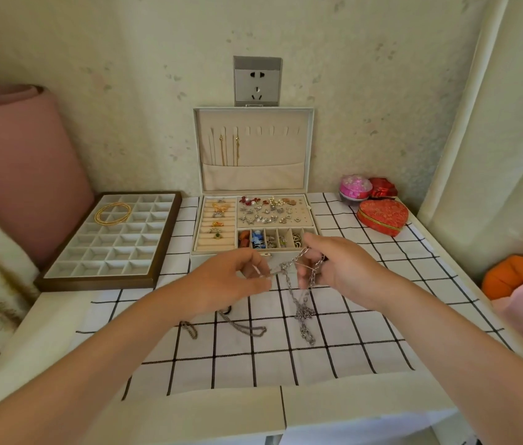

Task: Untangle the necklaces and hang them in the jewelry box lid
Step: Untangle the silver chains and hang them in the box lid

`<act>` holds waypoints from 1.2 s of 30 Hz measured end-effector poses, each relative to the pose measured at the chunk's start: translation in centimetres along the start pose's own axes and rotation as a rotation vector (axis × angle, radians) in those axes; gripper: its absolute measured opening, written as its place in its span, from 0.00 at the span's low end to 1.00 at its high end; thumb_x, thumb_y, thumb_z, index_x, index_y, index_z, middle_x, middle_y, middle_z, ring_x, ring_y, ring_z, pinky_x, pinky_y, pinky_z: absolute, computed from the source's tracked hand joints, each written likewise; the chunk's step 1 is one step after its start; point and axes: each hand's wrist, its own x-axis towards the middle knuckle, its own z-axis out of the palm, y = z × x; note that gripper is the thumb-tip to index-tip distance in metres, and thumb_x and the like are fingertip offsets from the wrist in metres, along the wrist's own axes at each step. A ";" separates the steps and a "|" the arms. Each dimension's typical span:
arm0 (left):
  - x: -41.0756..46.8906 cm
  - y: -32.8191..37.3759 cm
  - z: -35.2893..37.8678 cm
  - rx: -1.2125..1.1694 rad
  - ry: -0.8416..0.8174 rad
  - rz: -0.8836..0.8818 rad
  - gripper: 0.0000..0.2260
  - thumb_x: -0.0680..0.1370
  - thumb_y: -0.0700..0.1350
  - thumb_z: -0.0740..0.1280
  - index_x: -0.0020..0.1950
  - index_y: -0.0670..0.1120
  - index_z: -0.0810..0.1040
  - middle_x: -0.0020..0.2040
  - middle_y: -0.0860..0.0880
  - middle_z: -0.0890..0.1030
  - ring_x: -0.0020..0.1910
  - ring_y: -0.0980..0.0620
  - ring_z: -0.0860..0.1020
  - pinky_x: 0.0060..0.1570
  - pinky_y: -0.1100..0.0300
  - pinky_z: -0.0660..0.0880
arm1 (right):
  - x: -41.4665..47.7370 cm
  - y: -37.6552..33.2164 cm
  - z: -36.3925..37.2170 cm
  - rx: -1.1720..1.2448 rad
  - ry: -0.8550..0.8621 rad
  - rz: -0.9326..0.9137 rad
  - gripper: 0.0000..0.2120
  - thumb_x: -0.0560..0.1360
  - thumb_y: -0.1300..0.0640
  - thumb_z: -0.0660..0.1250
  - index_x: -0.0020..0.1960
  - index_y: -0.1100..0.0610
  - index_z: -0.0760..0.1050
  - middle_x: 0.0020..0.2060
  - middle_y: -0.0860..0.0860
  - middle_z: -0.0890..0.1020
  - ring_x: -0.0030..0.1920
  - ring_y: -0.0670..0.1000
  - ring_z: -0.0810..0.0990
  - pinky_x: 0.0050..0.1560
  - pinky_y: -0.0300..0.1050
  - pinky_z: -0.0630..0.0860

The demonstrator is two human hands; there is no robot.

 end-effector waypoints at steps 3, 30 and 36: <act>-0.3 -0.4 -0.8 0.019 -0.017 0.031 0.04 0.78 0.50 0.70 0.48 0.59 0.84 0.48 0.56 0.81 0.53 0.61 0.78 0.58 0.63 0.70 | -0.2 -0.2 0.0 0.016 0.019 -0.002 0.19 0.82 0.51 0.60 0.61 0.67 0.73 0.31 0.55 0.75 0.29 0.55 0.72 0.40 0.52 0.73; -0.4 -1.0 0.6 0.185 0.055 -0.005 0.06 0.79 0.45 0.68 0.49 0.55 0.72 0.44 0.55 0.81 0.44 0.55 0.79 0.39 0.63 0.74 | -1.3 0.2 2.0 -0.423 0.078 -0.097 0.18 0.83 0.54 0.58 0.44 0.66 0.77 0.37 0.50 0.84 0.40 0.47 0.78 0.34 0.40 0.72; -0.4 -1.4 0.7 0.154 -0.014 0.180 0.10 0.74 0.36 0.72 0.44 0.50 0.77 0.44 0.56 0.80 0.41 0.64 0.77 0.39 0.73 0.70 | -1.3 0.2 1.8 -0.424 0.097 -0.171 0.19 0.83 0.52 0.59 0.41 0.60 0.78 0.44 0.62 0.83 0.28 0.51 0.76 0.27 0.40 0.70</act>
